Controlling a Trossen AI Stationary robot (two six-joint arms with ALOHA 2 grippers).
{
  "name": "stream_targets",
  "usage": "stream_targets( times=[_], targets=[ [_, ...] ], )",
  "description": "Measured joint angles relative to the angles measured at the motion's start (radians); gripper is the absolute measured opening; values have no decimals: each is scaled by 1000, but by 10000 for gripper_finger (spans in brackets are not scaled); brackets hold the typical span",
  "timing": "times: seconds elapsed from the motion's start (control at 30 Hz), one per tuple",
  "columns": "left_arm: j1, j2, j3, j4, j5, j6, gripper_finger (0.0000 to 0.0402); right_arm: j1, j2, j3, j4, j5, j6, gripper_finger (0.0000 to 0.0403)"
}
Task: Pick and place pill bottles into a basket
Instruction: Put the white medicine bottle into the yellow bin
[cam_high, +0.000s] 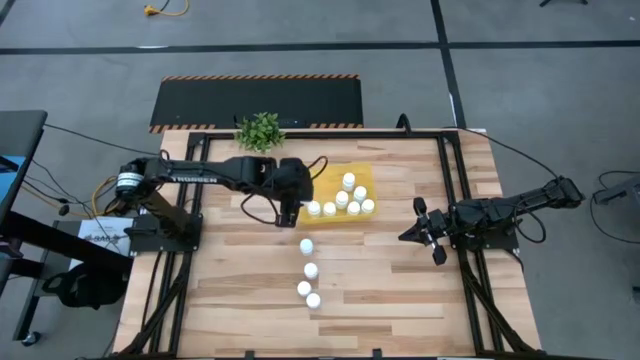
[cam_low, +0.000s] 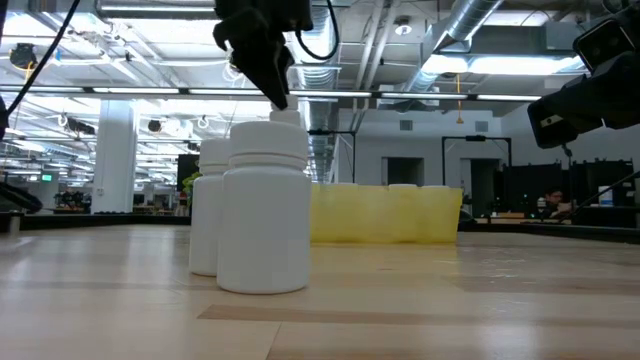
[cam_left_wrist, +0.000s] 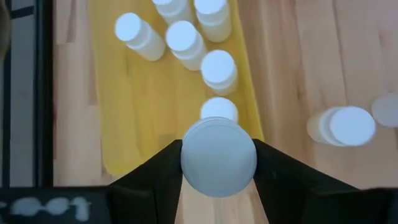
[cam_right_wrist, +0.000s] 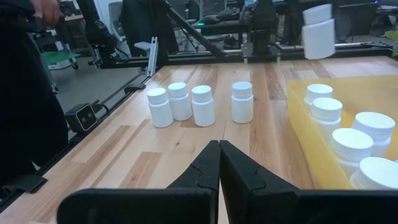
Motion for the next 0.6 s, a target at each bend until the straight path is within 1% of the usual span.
stream_targets(
  times=[0.4, 0.6],
  targets=[
    [125, 3, 0, 85, 61, 71, 165, 0, 0, 0, 0, 0, 0, 1],
    [177, 72, 18, 110, 108, 84, 165, 0, -1, 0, 0, 0, 0, 1]
  ],
)
